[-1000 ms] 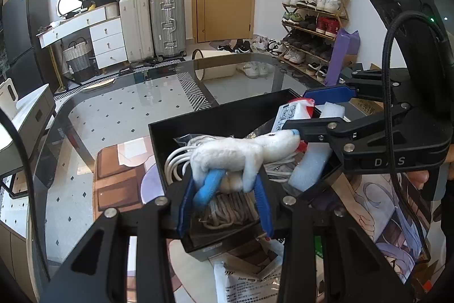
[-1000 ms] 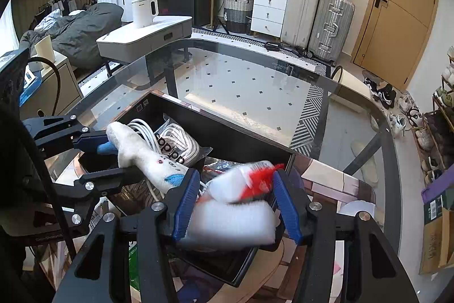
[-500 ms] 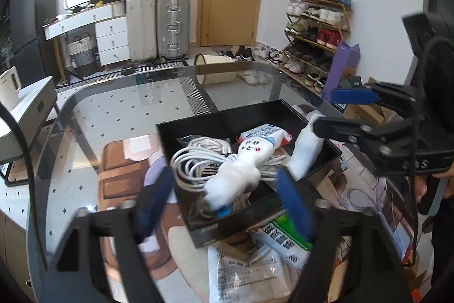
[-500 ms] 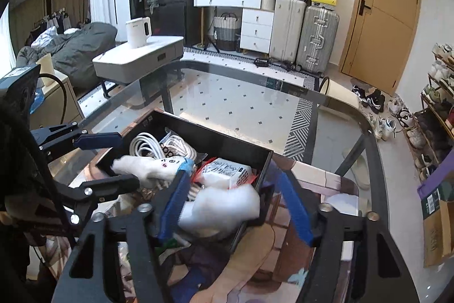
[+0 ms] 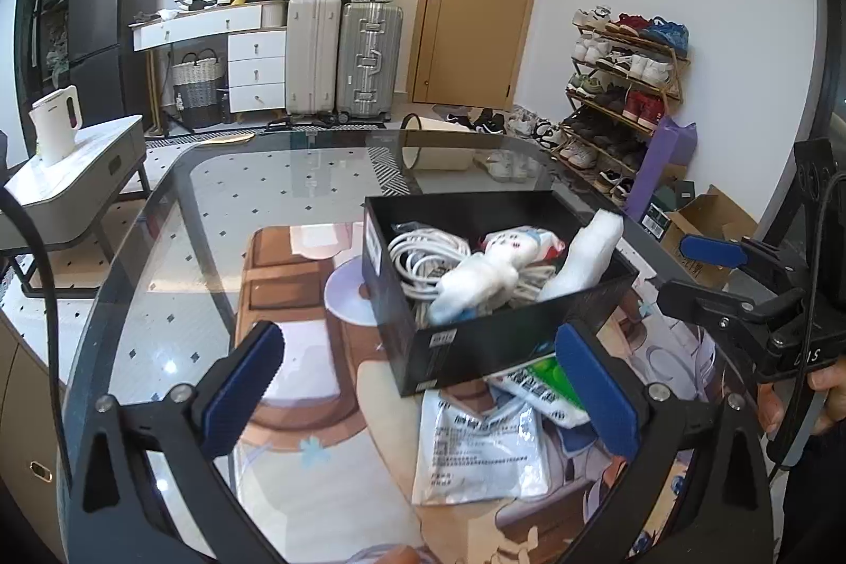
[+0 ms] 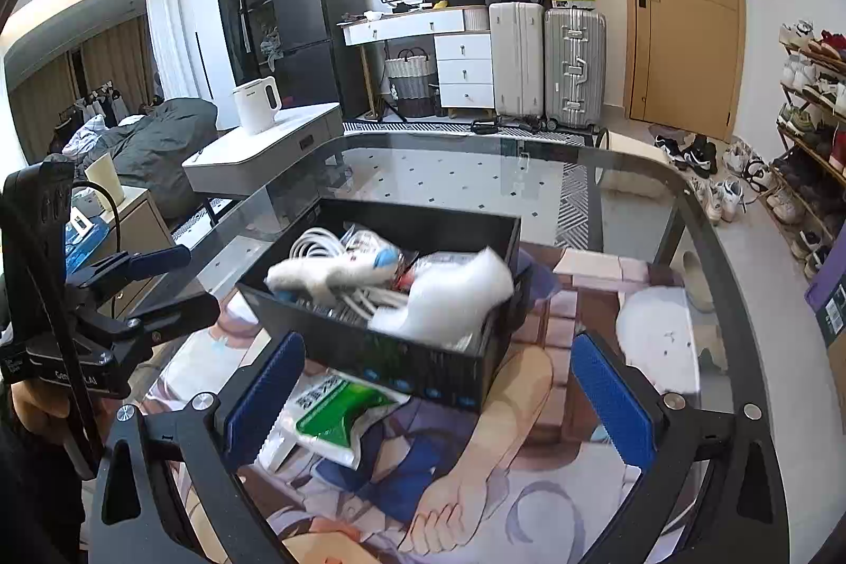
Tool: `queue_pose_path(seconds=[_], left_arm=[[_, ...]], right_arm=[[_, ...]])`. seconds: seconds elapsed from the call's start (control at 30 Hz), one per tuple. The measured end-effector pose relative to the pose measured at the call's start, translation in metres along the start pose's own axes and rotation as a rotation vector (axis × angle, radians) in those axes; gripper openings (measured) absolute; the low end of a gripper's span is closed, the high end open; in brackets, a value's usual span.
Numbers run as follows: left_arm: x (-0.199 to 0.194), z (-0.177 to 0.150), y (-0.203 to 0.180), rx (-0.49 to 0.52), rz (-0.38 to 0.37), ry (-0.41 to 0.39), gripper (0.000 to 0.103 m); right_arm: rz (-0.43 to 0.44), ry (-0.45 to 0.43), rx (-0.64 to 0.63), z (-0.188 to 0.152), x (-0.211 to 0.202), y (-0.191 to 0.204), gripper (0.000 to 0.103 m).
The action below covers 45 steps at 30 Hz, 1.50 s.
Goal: Organize soft objects
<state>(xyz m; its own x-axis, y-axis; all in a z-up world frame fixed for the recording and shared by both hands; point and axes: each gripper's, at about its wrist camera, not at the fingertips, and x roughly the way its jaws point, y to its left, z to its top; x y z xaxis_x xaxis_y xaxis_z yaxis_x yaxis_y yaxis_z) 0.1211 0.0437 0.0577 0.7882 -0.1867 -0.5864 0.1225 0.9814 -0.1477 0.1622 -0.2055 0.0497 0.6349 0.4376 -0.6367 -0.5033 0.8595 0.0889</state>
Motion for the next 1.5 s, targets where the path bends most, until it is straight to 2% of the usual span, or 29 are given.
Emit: queue_pose_path(seconds=[0.33, 0.6, 1.0, 1.5], left_arm=[[-0.010, -0.021, -0.009, 0.040, 0.044, -0.022, 0.103], [0.001, -0.036, -0.011, 0.040, 0.069, 0.017, 0.103], [0.012, -0.048, -0.013, 0.049, 0.053, 0.051, 0.103], [0.011, -0.051, -0.005, 0.045, 0.045, 0.054, 0.103]], right_arm=[[0.026, 0.012, 0.036, -0.016, 0.000, 0.007, 0.102], [0.035, 0.035, 0.018, -0.018, 0.006, 0.015, 0.102], [0.018, 0.119, 0.005, -0.028, 0.034, 0.019, 0.102], [0.012, 0.210, -0.028, -0.039, 0.062, 0.026, 0.102]])
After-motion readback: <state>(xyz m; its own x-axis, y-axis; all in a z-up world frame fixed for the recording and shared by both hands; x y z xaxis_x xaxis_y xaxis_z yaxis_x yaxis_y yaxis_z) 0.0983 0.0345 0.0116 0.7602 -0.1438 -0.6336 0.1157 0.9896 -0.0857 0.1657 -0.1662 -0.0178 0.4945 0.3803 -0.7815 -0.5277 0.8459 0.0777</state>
